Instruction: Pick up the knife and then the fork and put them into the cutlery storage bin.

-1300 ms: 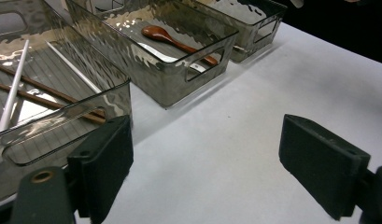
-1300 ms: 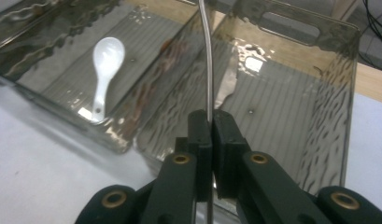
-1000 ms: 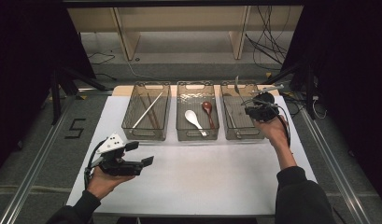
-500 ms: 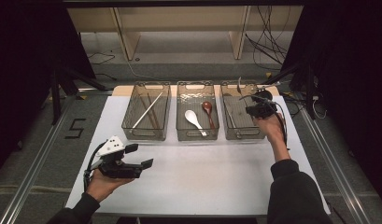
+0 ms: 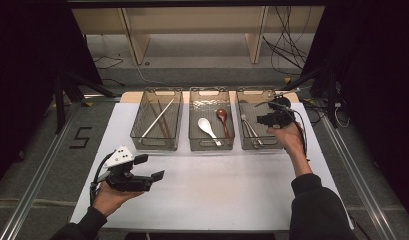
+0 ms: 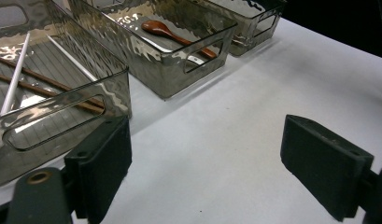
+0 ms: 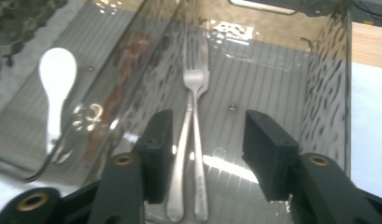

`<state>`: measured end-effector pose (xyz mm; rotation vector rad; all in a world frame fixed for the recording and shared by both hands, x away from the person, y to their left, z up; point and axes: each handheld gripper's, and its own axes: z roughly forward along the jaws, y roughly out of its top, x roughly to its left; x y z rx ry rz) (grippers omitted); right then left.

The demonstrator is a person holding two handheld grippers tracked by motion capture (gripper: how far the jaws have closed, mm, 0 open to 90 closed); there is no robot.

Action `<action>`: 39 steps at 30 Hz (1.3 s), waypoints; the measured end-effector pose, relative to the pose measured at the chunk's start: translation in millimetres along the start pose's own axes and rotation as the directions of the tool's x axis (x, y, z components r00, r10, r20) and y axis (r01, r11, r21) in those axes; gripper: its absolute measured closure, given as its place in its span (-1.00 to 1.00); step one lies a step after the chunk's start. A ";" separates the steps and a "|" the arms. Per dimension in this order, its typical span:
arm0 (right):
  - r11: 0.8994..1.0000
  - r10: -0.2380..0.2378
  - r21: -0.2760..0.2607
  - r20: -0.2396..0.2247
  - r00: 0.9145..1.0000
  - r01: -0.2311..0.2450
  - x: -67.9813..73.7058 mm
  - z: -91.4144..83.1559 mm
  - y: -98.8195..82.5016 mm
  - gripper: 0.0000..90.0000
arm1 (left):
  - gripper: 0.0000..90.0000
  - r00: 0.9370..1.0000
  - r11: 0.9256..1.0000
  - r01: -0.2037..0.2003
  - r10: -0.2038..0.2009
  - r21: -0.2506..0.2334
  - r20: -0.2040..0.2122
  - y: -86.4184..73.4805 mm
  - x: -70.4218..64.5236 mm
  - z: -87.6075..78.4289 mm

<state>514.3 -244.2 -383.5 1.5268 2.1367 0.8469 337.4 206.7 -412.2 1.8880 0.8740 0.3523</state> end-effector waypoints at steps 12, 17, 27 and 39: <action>0.991 -0.098 -0.109 -0.151 0.984 0.082 37.5 -36.9 -27.0 -0.16 | -0.65 1.000 1.000 0.017 -0.017 -0.019 0.001 -0.3 1.2 0.1; 0.987 -0.087 -0.152 -0.240 0.967 0.051 49.6 -47.4 -45.1 -0.21 | -0.64 1.000 1.000 0.021 -0.021 -0.024 0.004 -0.3 2.6 -1.0; 0.969 -0.144 -0.238 -0.306 0.941 0.071 75.9 -67.6 -69.3 -0.32 | -0.65 1.000 1.000 0.014 -0.014 -0.027 0.018 -0.5 1.5 -0.5; 0.955 -0.185 -0.285 -0.346 0.920 0.085 91.9 -79.3 -94.2 -0.33 | -0.65 0.999 0.999 0.019 -0.018 -0.029 0.027 -0.9 0.7 -0.1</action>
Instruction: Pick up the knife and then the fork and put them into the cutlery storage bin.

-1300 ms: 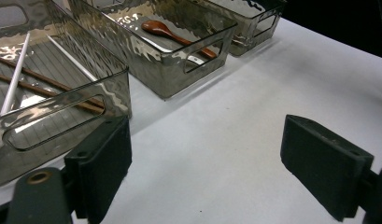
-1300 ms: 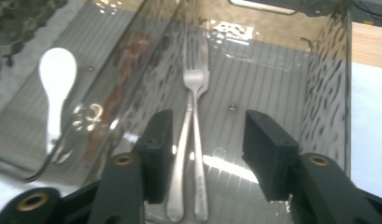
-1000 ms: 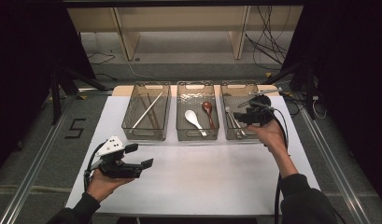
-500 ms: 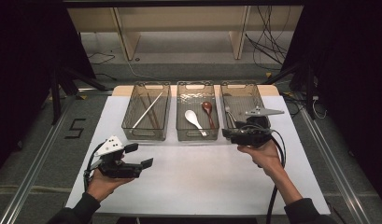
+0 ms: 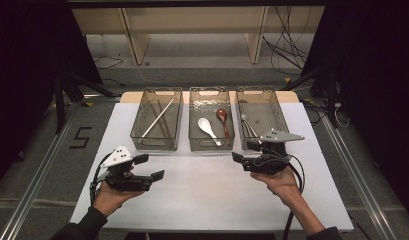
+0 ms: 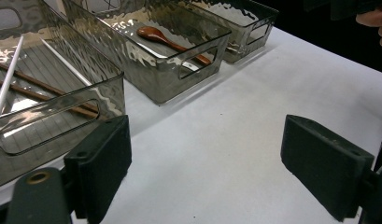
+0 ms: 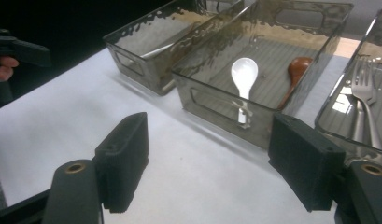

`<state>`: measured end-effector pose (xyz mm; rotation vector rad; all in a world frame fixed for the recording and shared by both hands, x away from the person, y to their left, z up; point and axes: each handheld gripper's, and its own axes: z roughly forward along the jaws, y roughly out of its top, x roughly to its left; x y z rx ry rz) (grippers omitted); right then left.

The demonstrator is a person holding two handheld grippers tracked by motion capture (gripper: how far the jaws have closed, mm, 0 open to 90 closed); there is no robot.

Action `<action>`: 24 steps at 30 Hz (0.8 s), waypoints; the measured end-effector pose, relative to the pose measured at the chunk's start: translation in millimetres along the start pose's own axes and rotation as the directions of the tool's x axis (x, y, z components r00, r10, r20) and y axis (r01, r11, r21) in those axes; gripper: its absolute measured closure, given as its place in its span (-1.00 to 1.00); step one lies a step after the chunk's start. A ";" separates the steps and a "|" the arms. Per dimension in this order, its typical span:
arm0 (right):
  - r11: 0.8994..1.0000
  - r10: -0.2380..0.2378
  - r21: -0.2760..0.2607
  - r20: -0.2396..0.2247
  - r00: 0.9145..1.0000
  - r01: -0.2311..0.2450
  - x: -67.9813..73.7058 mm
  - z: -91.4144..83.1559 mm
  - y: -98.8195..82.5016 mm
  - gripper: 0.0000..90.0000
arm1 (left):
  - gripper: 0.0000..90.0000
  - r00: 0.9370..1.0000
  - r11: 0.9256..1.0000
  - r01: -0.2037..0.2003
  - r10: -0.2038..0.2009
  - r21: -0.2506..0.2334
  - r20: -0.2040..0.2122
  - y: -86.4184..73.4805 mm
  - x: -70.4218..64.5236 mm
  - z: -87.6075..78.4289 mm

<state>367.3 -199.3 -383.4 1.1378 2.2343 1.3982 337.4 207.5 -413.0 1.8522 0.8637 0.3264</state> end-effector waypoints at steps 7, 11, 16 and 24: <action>1.000 -0.004 -0.019 -0.010 1.000 0.004 6.3 -7.1 -8.6 -0.35 | -0.65 1.000 1.000 0.002 -0.002 -0.006 0.010 0.4 -1.5 -0.6; 0.999 -0.018 -0.030 -0.012 1.000 0.017 9.0 -10.7 -15.4 -0.36 | -0.65 1.000 1.000 0.000 0.000 -0.008 0.013 0.4 -2.7 -1.2; 0.999 -0.024 -0.047 -0.009 1.000 0.024 11.8 -15.8 -22.8 -0.37 | -0.65 1.000 1.000 -0.005 0.005 -0.011 0.019 0.5 -5.0 -2.4; 0.999 -0.021 -0.048 0.006 1.000 0.021 14.0 -24.0 -35.9 -0.42 | -0.65 0.999 1.000 -0.006 0.007 -0.014 0.034 0.1 -8.0 -4.3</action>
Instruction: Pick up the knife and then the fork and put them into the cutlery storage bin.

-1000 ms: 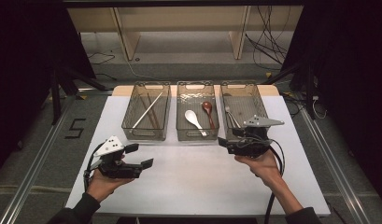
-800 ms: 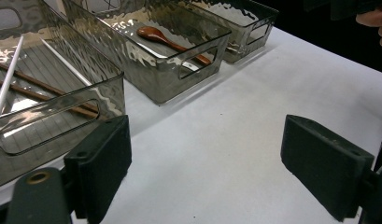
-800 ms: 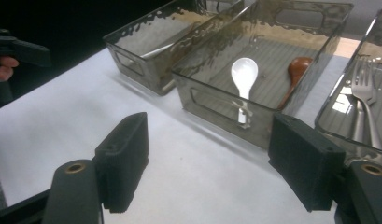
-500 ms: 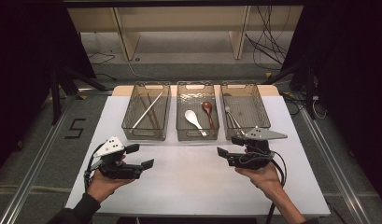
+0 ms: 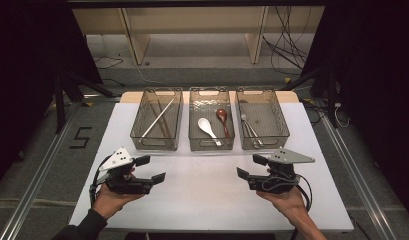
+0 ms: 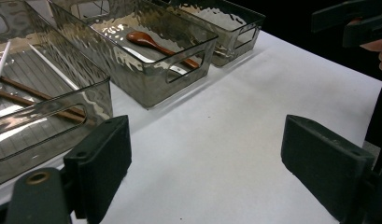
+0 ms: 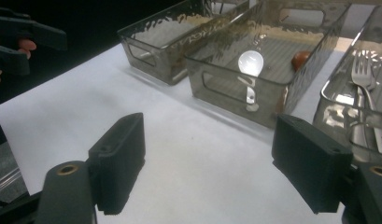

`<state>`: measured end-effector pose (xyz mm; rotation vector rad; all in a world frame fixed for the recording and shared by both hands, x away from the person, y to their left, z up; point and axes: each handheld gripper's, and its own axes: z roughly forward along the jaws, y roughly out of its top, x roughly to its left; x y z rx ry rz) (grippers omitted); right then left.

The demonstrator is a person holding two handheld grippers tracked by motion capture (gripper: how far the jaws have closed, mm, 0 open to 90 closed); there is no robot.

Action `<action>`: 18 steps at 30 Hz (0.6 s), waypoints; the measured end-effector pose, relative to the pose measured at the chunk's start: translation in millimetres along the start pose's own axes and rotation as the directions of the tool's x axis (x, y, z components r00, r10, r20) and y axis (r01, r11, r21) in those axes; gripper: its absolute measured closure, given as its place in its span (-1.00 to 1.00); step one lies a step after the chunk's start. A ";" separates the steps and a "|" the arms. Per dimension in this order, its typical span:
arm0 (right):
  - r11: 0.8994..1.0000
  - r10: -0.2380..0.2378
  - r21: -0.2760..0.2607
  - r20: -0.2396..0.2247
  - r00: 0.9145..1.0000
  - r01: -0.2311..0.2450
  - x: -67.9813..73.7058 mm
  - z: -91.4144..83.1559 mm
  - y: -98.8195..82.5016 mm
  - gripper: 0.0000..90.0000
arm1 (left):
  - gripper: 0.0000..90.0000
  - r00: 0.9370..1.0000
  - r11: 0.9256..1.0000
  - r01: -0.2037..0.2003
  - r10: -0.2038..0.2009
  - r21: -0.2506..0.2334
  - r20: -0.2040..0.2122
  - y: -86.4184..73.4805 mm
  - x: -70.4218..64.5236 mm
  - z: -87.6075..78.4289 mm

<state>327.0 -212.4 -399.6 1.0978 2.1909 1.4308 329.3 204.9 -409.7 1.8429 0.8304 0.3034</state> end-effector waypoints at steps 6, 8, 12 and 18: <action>1.000 -0.017 0.015 0.021 1.000 0.017 2.4 -2.5 -8.1 -0.43 | -0.65 1.000 1.000 0.000 0.000 0.000 0.007 -0.9 -3.1 -1.2; 0.999 -0.017 0.027 0.026 1.000 0.016 2.9 -3.6 -10.4 -0.44 | -0.65 1.000 1.000 0.002 -0.002 -0.002 0.011 -1.7 -3.9 -1.7; 1.000 -0.006 0.028 0.030 1.000 0.005 2.0 -5.1 -13.3 -0.45 | -0.65 1.000 1.000 0.000 0.000 0.000 0.013 -3.3 -5.4 -2.0; 1.000 -0.004 0.028 0.033 0.999 0.003 2.3 -7.3 -16.1 -0.46 | -0.65 1.000 1.000 0.002 -0.002 0.003 0.014 -4.4 -6.0 -3.1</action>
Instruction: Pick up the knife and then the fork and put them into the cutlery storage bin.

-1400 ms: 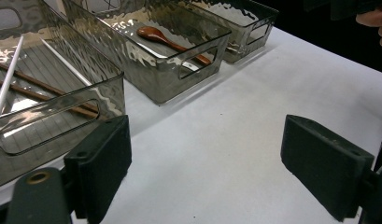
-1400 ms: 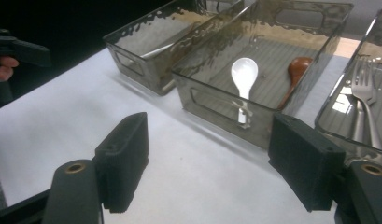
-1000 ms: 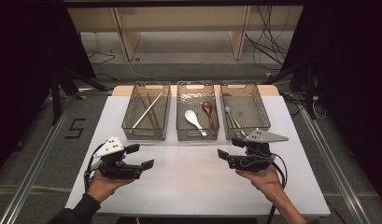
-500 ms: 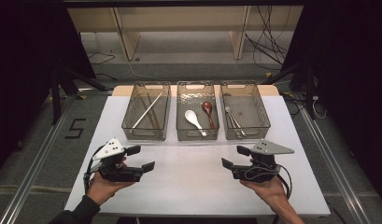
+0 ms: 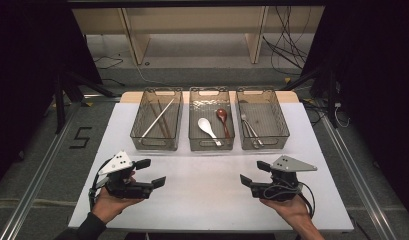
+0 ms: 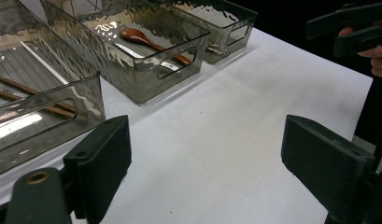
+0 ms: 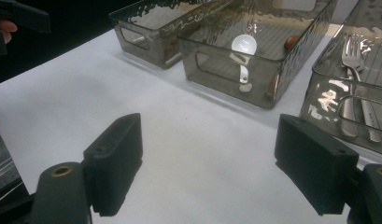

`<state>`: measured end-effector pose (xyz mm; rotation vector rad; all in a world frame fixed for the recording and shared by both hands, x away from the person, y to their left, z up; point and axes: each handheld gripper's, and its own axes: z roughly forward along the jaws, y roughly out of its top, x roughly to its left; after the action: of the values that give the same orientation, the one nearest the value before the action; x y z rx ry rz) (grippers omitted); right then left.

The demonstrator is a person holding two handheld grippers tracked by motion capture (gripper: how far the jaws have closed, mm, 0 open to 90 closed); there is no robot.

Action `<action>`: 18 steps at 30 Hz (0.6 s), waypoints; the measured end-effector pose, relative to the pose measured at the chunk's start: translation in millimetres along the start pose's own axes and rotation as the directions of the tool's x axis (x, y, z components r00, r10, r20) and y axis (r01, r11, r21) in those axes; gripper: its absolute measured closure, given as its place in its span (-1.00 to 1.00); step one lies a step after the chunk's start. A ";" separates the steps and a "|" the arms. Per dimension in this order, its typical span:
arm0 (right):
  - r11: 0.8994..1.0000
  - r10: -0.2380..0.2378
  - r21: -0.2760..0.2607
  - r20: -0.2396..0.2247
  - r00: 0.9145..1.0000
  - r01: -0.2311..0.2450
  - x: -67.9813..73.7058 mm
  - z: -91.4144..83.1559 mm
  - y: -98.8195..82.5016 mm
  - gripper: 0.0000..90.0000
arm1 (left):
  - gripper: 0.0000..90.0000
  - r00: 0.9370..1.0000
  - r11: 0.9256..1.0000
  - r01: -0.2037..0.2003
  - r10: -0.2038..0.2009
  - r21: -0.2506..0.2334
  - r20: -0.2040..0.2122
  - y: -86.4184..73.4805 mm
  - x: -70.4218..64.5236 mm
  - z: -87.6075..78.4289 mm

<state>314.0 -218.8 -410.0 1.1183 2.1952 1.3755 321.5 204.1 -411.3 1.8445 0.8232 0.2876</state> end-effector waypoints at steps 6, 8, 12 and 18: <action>1.000 0.005 -0.008 -0.003 1.000 -0.005 -1.0 0.1 0.4 -0.46 | -0.65 1.000 1.000 -0.006 0.006 0.005 -0.002 0.1 0.9 1.8; 1.000 0.001 -0.006 -0.003 1.000 -0.001 -0.4 0.4 0.5 -0.46 | -0.65 1.000 1.000 -0.003 0.003 0.007 -0.001 -0.1 0.9 2.0; 1.000 -0.006 -0.009 -0.005 1.000 0.006 0.6 0.9 1.0 -0.46 | -0.65 1.000 1.000 -0.006 0.006 0.005 -0.003 0.3 1.3 2.1; 1.000 -0.003 -0.007 -0.001 1.000 0.003 0.5 1.1 1.4 -0.46 | -0.65 1.000 1.000 -0.004 0.004 0.001 -0.007 0.3 1.7 2.7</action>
<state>315.0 -217.4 -409.3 1.1111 2.1898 1.3821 324.4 203.2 -412.4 1.8472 0.8251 0.2965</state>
